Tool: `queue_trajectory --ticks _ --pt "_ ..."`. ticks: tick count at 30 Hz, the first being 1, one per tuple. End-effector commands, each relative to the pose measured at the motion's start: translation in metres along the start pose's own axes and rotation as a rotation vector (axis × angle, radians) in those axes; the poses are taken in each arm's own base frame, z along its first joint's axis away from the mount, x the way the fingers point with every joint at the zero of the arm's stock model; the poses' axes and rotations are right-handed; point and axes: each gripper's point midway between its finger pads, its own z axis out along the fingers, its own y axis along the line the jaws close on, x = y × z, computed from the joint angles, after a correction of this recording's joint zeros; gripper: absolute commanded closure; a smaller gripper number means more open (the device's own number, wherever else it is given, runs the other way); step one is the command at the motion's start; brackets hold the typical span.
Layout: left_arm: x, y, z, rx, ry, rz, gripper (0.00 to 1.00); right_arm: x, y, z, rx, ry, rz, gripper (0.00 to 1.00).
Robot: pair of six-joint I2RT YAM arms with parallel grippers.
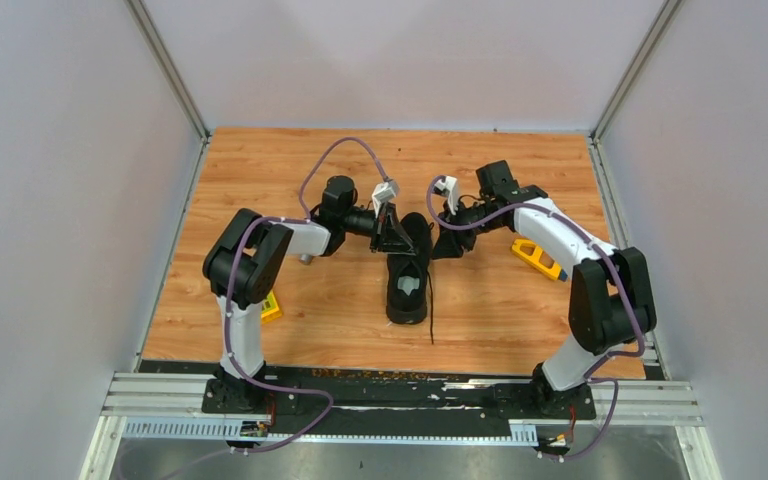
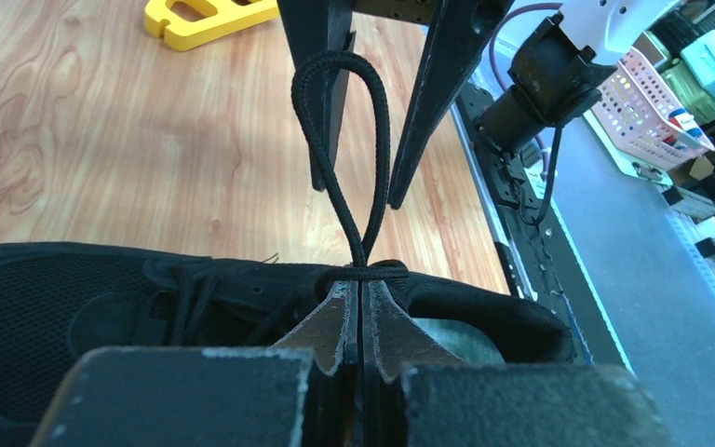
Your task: Tie the shoes
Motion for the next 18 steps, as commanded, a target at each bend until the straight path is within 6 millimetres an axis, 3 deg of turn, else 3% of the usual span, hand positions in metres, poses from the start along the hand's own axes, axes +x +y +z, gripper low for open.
queue_trajectory --ticks 1,9,14,18 --pt "-0.012 0.013 -0.008 -0.04 0.015 0.002 1.0 -0.04 0.003 -0.002 -0.077 -0.113 -0.035 0.66" --pt "-0.005 0.002 -0.011 0.069 0.083 -0.007 1.0 -0.049 0.002 0.007 -0.142 -0.158 -0.055 0.64" --pt "-0.003 0.0 -0.011 0.1 0.085 -0.012 1.0 -0.048 -0.005 0.013 -0.146 -0.152 -0.028 0.65" --pt "-0.007 -0.002 -0.011 0.115 0.081 -0.007 1.0 -0.043 0.002 0.014 -0.181 -0.156 -0.028 0.65"
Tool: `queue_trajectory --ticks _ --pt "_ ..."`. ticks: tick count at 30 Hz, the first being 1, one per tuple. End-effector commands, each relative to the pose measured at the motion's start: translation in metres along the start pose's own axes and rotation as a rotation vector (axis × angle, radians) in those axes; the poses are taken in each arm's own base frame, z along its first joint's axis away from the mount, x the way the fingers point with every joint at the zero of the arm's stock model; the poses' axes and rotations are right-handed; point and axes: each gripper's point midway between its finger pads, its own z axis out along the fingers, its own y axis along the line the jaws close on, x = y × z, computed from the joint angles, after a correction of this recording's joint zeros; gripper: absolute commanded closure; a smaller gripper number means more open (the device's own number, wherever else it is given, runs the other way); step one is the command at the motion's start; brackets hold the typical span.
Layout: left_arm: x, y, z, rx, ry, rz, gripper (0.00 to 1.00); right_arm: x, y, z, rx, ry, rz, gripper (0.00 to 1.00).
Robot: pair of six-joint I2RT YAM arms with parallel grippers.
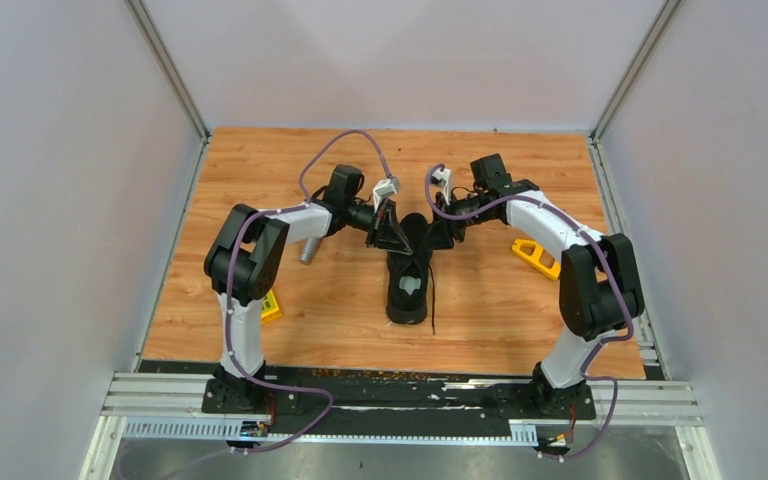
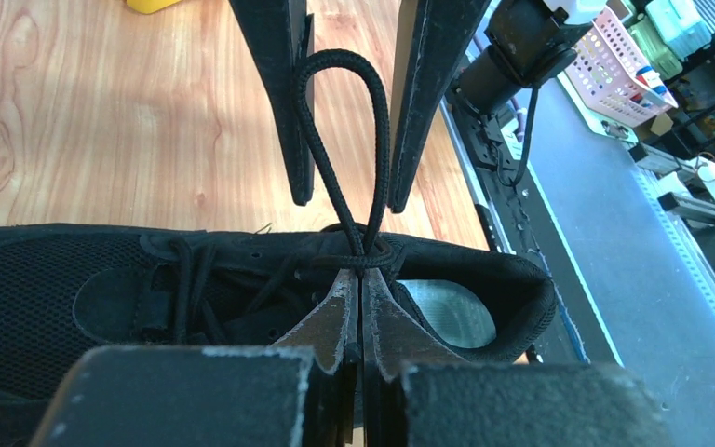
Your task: Tie the shoes
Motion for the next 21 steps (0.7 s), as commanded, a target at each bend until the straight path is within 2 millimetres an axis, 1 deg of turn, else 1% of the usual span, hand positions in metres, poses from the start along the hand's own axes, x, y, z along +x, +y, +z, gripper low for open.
queue_trajectory --ticks 1,8,13,21 --pt "-0.008 -0.006 -0.001 0.049 -0.006 0.034 1.0 -0.016 0.009 0.001 -0.059 -0.056 -0.057 0.65" --pt "-0.007 -0.002 -0.002 0.022 -0.001 0.055 1.0 -0.012 0.0 0.011 -0.048 -0.055 -0.019 0.66" --pt "-0.015 0.0 -0.002 0.015 -0.006 0.081 1.0 -0.011 -0.005 0.017 -0.067 -0.056 -0.006 0.65" --pt "-0.017 0.0 -0.001 0.021 -0.008 0.079 1.0 -0.011 0.004 0.024 -0.151 -0.097 -0.036 0.61"
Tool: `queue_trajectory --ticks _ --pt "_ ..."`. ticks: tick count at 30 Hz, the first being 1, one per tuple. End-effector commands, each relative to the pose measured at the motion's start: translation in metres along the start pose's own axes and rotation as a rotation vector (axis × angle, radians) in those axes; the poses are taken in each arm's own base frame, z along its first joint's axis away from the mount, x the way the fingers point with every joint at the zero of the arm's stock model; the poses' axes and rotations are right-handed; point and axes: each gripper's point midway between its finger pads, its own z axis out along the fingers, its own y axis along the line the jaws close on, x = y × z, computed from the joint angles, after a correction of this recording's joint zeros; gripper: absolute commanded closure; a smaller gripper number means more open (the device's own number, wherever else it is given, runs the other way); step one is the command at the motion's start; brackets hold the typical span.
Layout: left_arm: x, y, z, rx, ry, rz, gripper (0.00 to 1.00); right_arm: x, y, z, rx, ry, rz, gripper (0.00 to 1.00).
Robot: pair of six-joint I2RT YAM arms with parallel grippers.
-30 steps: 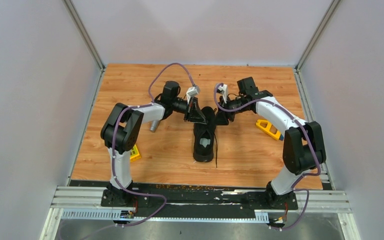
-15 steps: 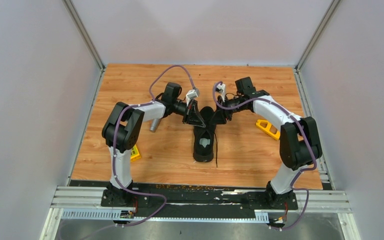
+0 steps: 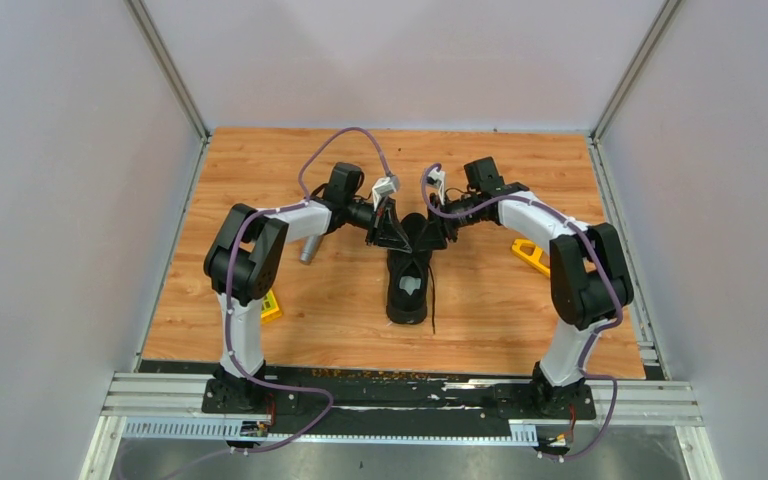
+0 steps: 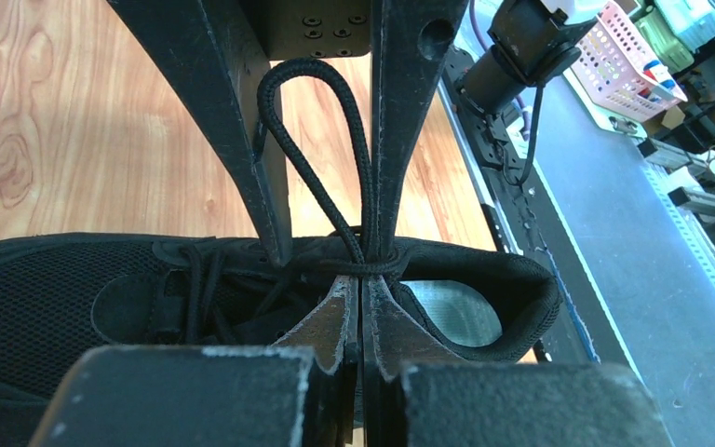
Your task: Tie the shoes
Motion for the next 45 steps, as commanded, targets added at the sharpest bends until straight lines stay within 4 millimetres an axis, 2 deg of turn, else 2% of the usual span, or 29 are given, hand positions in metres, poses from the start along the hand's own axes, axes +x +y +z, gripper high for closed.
queue_trajectory --ticks 1,8,11,15,28,31,34,35,39,45 --pt "-0.013 0.0 -0.001 0.018 -0.011 0.052 1.0 -0.012 0.01 0.006 -0.096 -0.067 -0.069 0.61" --pt "-0.012 -0.002 -0.001 0.029 -0.012 0.042 1.0 -0.008 0.014 0.011 -0.157 -0.077 -0.065 0.73" --pt "-0.012 -0.002 -0.001 0.028 -0.012 0.041 1.0 -0.004 0.012 0.012 -0.148 -0.071 -0.069 0.75" --pt "-0.011 -0.001 -0.002 0.021 -0.012 0.042 1.0 0.0 0.012 0.013 -0.15 -0.066 -0.062 0.84" --pt "-0.014 0.017 -0.01 -0.077 -0.015 0.049 1.0 0.008 0.01 0.006 -0.08 -0.044 -0.032 0.99" --pt "-0.015 0.017 -0.01 -0.08 -0.023 0.037 1.0 0.009 0.008 0.006 -0.077 -0.041 -0.009 0.97" --pt "-0.016 0.016 -0.009 -0.076 -0.032 0.044 1.0 0.01 0.007 0.006 -0.076 -0.041 -0.007 0.83" --pt "-0.016 0.015 -0.009 -0.074 -0.034 0.024 1.0 0.01 0.007 0.006 -0.077 -0.041 -0.011 0.83" --pt "-0.015 0.015 -0.009 -0.072 -0.042 0.017 1.0 0.006 0.006 0.007 -0.082 -0.046 -0.007 0.93" --pt "-0.01 0.015 -0.009 -0.07 -0.033 -0.001 1.0 0.003 -0.002 0.0 -0.042 -0.06 0.043 0.96"
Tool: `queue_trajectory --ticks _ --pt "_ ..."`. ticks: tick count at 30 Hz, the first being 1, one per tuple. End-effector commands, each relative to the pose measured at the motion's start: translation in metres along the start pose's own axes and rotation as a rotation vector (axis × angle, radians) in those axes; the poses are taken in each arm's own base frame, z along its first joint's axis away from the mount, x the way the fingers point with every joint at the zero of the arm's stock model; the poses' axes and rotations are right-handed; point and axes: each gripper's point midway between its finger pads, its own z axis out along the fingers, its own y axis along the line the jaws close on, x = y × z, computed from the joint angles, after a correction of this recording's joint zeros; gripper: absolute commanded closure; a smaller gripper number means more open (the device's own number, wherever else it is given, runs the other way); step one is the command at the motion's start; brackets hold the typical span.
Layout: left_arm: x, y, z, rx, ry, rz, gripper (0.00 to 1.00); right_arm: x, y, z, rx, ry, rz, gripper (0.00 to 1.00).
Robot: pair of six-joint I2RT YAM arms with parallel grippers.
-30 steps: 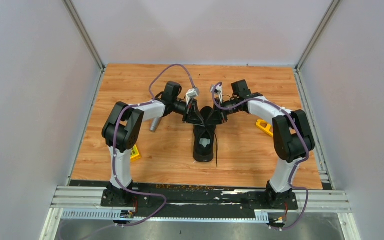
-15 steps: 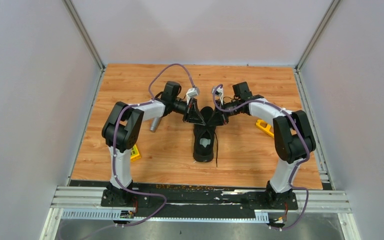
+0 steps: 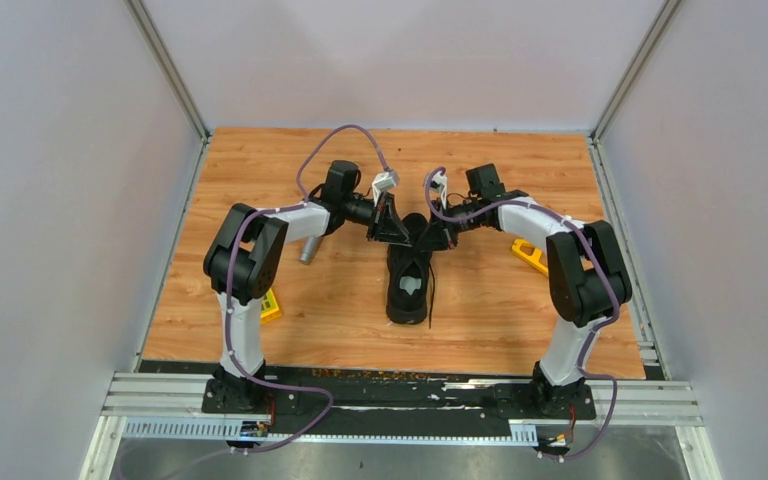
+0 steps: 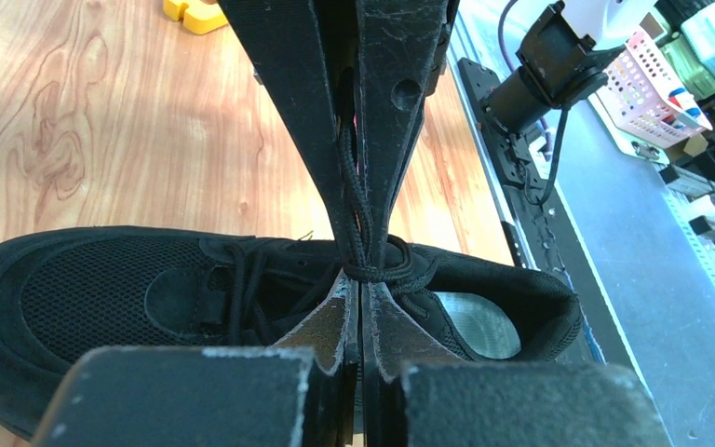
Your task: Tie the shoes
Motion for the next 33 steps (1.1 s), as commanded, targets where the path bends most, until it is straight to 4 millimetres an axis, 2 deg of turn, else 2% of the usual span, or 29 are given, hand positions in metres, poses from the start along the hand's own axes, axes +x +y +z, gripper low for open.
queue_trajectory --ticks 1,9,20,26,33 --pt "-0.001 0.0 -0.002 0.001 -0.001 0.021 1.0 -0.006 -0.002 -0.007 0.02 -0.022 0.037 0.97" --pt "0.015 0.012 -0.005 -0.056 0.062 0.01 1.0 -0.008 0.007 -0.012 0.0 -0.038 0.036 0.95" --pt "0.005 0.009 -0.003 -0.05 0.039 0.017 1.0 -0.01 0.03 -0.008 -0.185 -0.072 0.134 0.75" --pt "0.004 0.008 -0.003 -0.046 0.035 0.011 1.0 -0.006 0.024 -0.004 -0.181 -0.058 0.158 0.68" --pt "0.003 0.008 -0.002 -0.041 0.032 0.014 1.0 -0.007 0.013 -0.001 -0.151 -0.046 0.162 0.68"
